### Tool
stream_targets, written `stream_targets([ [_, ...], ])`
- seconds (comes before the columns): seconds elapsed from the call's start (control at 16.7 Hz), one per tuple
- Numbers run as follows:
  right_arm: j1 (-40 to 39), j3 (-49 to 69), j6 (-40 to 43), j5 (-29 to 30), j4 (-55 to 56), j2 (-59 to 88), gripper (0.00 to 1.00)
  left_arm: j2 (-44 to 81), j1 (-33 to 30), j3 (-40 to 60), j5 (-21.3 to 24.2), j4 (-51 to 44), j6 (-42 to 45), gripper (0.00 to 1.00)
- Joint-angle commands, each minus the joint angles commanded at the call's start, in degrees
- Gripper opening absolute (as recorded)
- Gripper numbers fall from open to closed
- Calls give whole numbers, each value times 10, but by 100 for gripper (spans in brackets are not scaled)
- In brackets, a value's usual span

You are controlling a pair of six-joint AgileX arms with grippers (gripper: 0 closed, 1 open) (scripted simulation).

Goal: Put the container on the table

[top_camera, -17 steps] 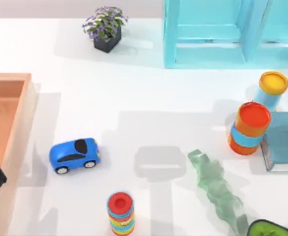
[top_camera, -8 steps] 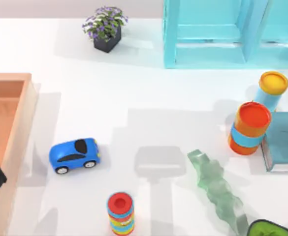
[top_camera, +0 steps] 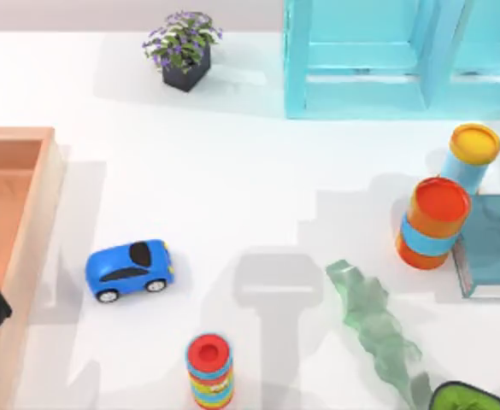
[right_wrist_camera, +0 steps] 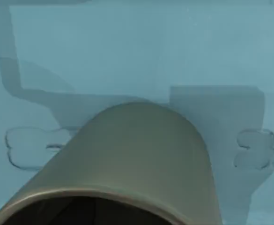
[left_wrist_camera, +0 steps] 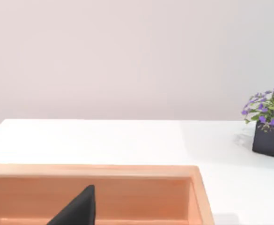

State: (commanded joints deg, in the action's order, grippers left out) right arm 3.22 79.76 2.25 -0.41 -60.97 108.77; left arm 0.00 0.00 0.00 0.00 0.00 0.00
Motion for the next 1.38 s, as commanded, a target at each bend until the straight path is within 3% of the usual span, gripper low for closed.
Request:
stream_targets([
  [0.3,0,-7,0,0,7,1,100,0,0,0,0,0,0,100],
  [1.08,0,-7,0,0,7,1,2,0,0,0,0,0,0,100],
  [1.38,0,-7,0,0,7,1,0,0,0,0,0,0,0,100],
])
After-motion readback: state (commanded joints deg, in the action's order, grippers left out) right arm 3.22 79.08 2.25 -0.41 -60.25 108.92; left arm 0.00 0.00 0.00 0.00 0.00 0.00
